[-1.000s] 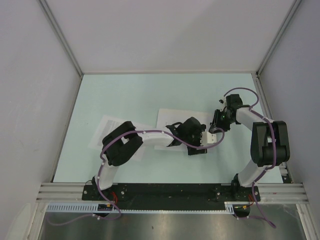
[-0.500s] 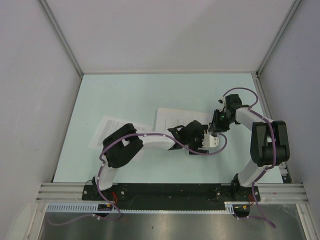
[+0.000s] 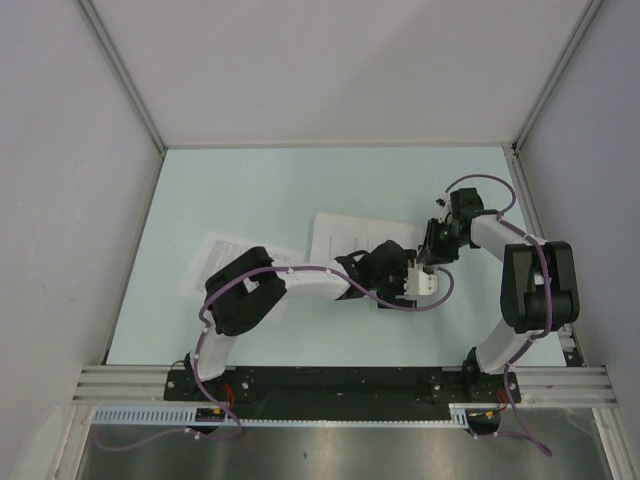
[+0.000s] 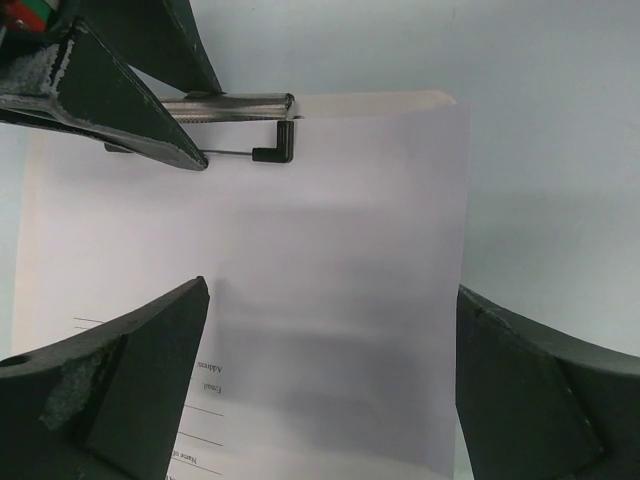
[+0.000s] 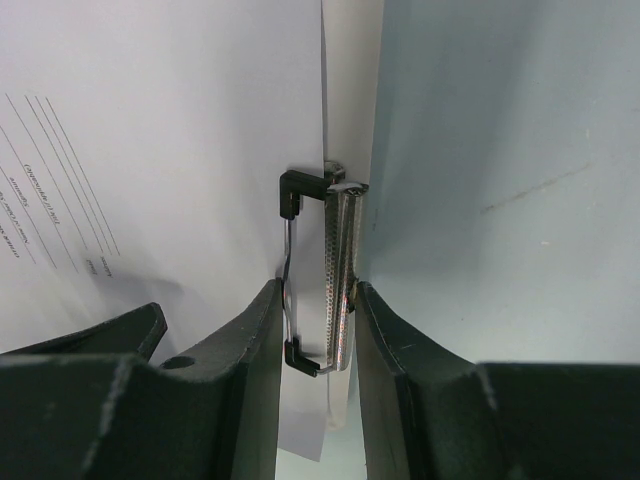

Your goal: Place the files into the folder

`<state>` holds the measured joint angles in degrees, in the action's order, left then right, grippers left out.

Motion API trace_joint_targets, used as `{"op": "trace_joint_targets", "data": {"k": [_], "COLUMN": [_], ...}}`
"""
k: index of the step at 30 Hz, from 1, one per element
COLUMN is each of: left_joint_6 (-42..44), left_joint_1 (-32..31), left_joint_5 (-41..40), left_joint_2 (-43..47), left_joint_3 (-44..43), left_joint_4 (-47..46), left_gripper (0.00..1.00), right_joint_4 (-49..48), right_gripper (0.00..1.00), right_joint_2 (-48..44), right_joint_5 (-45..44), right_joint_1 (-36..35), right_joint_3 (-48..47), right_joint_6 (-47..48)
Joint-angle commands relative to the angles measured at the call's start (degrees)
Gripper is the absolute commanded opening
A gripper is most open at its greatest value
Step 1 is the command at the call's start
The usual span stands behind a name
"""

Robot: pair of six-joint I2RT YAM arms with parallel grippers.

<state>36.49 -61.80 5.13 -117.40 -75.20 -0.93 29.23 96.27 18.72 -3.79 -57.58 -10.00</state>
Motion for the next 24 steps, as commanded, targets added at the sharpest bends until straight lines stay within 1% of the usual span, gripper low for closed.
{"op": "trace_joint_targets", "data": {"k": [1,4,12,18,24], "left_joint_6": [2.0,1.4,-0.5,-1.0,-0.5], "left_joint_1": [0.7,0.7,0.3,0.4,1.8], "left_joint_5": [-0.9,-1.7,-0.5,-2.5,-3.9], "left_joint_2": [-2.9,-3.8,0.5,8.1,10.3], "left_joint_3": [1.2,0.1,0.0,6.5,12.4], "left_joint_4": [7.3,8.0,10.6,8.2,6.6], "left_gripper": [1.0,1.0,1.0,0.99,1.0], "right_joint_4": [0.9,1.4,1.9,1.6,2.1], "right_gripper": [0.0,0.0,0.0,0.0,0.0], "right_joint_2": [0.0,-0.2,0.0,0.8,0.9], "right_joint_5": [1.4,-0.8,-2.8,-2.1,-1.4], "right_joint_1": [-0.8,-0.9,-0.3,0.0,0.0], "right_joint_3": [-2.4,-2.4,-2.5,-2.6,-2.9], "right_joint_6": [1.1,1.0,1.1,1.3,1.6]}}
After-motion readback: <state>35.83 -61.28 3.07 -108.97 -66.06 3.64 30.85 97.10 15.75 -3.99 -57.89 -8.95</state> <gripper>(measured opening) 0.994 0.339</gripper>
